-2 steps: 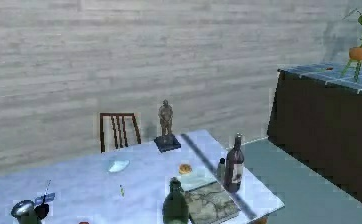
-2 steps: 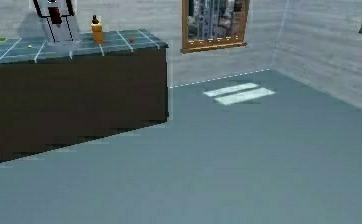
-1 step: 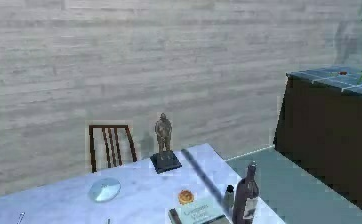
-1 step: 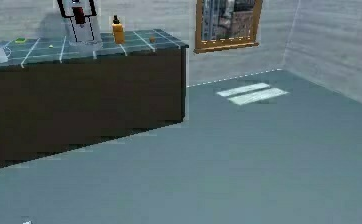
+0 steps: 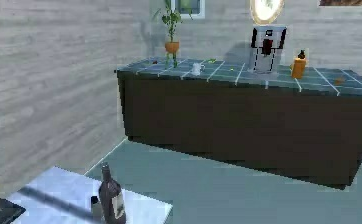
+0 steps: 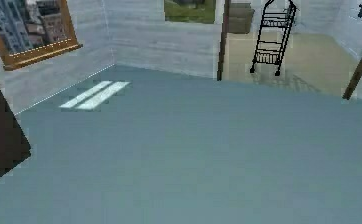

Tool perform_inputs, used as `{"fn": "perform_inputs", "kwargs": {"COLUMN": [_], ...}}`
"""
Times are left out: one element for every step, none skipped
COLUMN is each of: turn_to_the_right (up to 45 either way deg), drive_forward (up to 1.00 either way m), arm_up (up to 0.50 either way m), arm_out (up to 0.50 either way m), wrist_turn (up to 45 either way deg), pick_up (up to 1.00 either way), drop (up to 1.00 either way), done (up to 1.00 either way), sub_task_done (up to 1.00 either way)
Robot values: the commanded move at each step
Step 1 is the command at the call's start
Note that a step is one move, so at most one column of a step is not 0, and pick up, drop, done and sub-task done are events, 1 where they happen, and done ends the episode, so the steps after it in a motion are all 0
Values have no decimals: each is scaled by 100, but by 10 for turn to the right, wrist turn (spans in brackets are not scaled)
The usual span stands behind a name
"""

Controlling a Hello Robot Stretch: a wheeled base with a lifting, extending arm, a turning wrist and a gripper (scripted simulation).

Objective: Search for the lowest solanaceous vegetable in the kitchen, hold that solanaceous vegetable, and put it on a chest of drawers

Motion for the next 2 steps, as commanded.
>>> {"fn": "perform_inputs", "kwargs": {"turn_to_the_right": [450, 450], "drive_forward": [0, 0], "arm_up": [0, 0], "arm_out": [0, 0], "wrist_turn": [0, 0], "pick_up": [0, 0], "drop": [0, 0], "done": [0, 0], "sub_task_done": [0, 0]}}
